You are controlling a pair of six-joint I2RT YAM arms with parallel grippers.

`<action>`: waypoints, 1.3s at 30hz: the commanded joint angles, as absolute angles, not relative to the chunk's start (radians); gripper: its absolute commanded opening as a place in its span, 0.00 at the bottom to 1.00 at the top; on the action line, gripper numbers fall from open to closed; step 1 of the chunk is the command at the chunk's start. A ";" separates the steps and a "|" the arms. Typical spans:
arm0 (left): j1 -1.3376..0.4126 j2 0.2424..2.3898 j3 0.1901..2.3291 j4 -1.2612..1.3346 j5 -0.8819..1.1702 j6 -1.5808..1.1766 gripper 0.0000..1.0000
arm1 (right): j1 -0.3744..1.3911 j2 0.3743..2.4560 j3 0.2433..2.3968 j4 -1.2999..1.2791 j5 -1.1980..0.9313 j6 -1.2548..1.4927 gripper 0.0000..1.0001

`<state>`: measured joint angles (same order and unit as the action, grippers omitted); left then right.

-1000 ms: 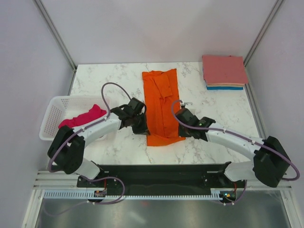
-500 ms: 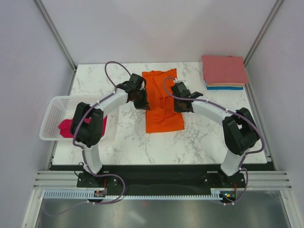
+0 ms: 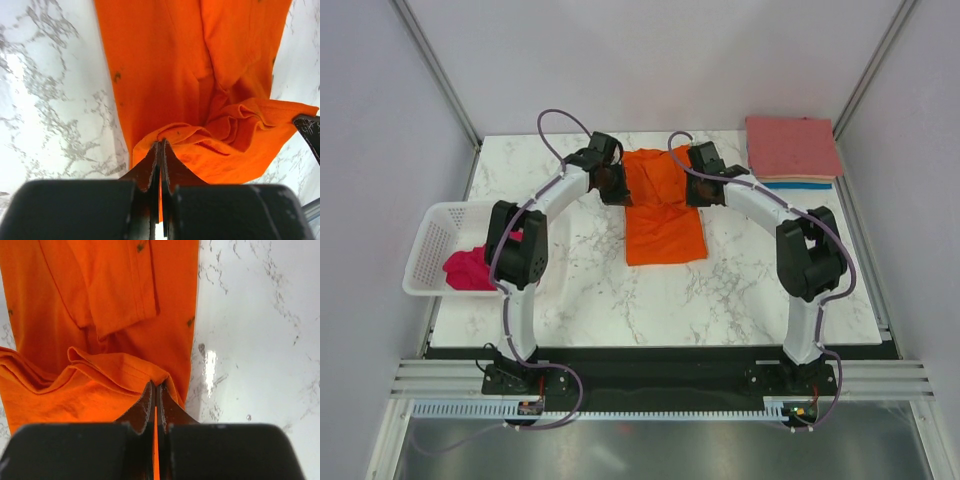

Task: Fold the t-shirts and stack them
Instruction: Fold the tshirt

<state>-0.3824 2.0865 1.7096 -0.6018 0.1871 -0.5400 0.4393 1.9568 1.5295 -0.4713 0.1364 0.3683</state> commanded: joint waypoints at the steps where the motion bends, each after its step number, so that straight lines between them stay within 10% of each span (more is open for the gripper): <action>1: -0.356 2.132 1.798 -0.621 0.179 -0.502 0.02 | 0.416 1.997 1.611 -0.468 0.086 0.348 0.00; 10: -0.330 2.250 1.924 -0.646 0.183 -0.491 0.06 | 0.391 2.124 1.723 -0.465 0.069 0.347 0.01; 17: -0.321 2.272 2.054 -0.696 0.132 -0.403 0.22 | 0.361 2.140 1.833 -0.525 0.084 0.365 0.29; 39: -0.390 2.322 2.000 -0.655 0.106 -0.354 0.20 | 0.374 2.186 1.718 -0.419 0.035 0.377 0.17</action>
<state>-0.3985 2.2696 1.9343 -0.6750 0.1665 -0.4026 0.3794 2.1334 1.6524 -0.4500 0.0151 0.3710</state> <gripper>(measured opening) 0.206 0.173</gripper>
